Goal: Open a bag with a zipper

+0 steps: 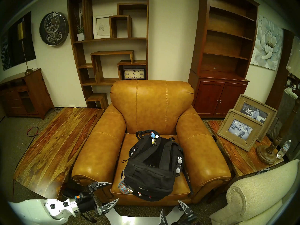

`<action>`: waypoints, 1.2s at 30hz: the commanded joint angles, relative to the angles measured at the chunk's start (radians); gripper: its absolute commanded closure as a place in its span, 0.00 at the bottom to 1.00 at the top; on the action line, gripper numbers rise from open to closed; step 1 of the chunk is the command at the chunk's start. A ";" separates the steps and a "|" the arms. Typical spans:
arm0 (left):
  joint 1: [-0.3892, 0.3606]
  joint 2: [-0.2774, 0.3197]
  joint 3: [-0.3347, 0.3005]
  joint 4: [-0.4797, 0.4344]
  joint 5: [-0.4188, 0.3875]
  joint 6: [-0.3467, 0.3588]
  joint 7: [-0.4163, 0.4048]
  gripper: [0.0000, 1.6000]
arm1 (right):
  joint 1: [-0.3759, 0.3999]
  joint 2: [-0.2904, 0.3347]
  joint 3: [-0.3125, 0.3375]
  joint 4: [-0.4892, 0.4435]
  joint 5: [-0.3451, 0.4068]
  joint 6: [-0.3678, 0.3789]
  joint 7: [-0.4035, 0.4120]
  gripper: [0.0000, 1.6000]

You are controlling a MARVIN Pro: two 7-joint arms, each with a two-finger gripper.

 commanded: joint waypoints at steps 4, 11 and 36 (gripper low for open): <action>-0.104 -0.092 0.001 0.051 0.012 0.053 -0.026 0.00 | -0.001 0.001 0.000 -0.010 0.001 -0.001 -0.002 0.00; -0.159 -0.152 0.007 0.111 0.012 0.096 -0.051 0.00 | 0.000 0.001 -0.001 -0.010 0.001 -0.001 -0.003 0.00; -0.288 -0.262 0.018 0.302 -0.038 0.140 -0.194 0.17 | 0.002 0.003 -0.003 -0.010 0.002 0.000 -0.004 0.00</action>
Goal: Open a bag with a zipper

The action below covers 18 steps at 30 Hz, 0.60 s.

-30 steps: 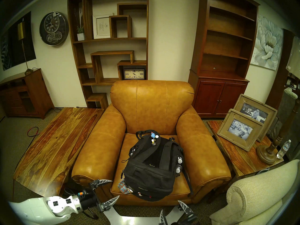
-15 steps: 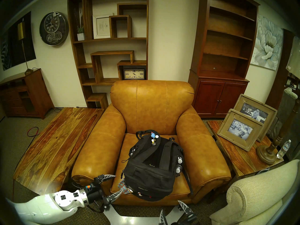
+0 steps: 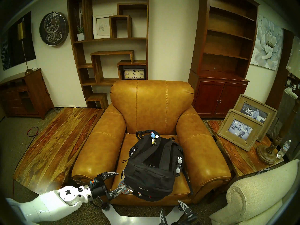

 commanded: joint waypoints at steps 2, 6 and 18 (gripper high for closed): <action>-0.042 -0.033 0.000 0.015 -0.011 -0.007 -0.031 0.17 | -0.002 0.003 0.002 -0.012 0.002 0.000 -0.002 0.00; -0.059 -0.047 0.003 0.039 -0.011 -0.005 -0.047 0.21 | -0.002 0.003 0.001 -0.012 0.002 0.000 -0.002 0.00; -0.094 -0.075 0.007 0.098 -0.006 0.003 -0.062 0.43 | -0.001 0.003 0.001 -0.012 0.003 0.000 -0.003 0.00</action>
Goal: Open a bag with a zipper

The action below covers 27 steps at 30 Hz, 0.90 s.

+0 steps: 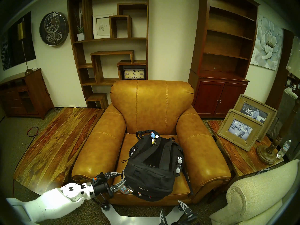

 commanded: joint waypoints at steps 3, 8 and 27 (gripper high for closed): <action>-0.034 -0.025 -0.001 0.017 -0.001 0.003 -0.011 0.45 | -0.002 0.003 0.002 -0.012 0.003 0.000 -0.002 0.00; -0.042 -0.035 0.001 0.036 0.000 0.003 -0.013 0.48 | -0.002 0.003 0.001 -0.012 0.003 0.000 -0.002 0.00; 0.088 0.062 -0.005 -0.150 0.007 0.003 0.078 1.00 | -0.001 0.003 0.000 -0.011 0.003 0.000 -0.003 0.00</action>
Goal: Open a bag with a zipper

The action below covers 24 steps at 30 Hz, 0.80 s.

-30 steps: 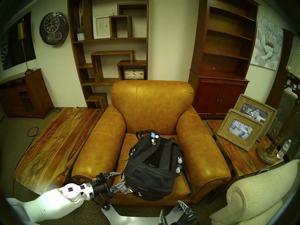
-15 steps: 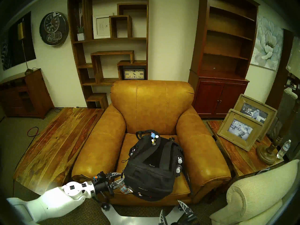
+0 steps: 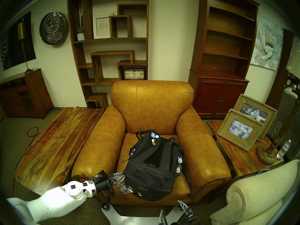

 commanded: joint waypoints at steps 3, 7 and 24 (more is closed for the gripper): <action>0.096 0.077 -0.002 -0.143 0.007 -0.002 0.049 1.00 | -0.002 0.002 0.001 -0.011 0.003 0.000 -0.002 0.00; 0.123 0.100 -0.004 -0.184 0.002 0.002 0.069 1.00 | -0.002 0.002 0.001 -0.011 0.003 0.000 -0.002 0.00; 0.197 0.155 0.037 -0.415 0.035 0.094 0.172 1.00 | 0.000 0.003 -0.001 -0.011 0.003 -0.001 -0.003 0.00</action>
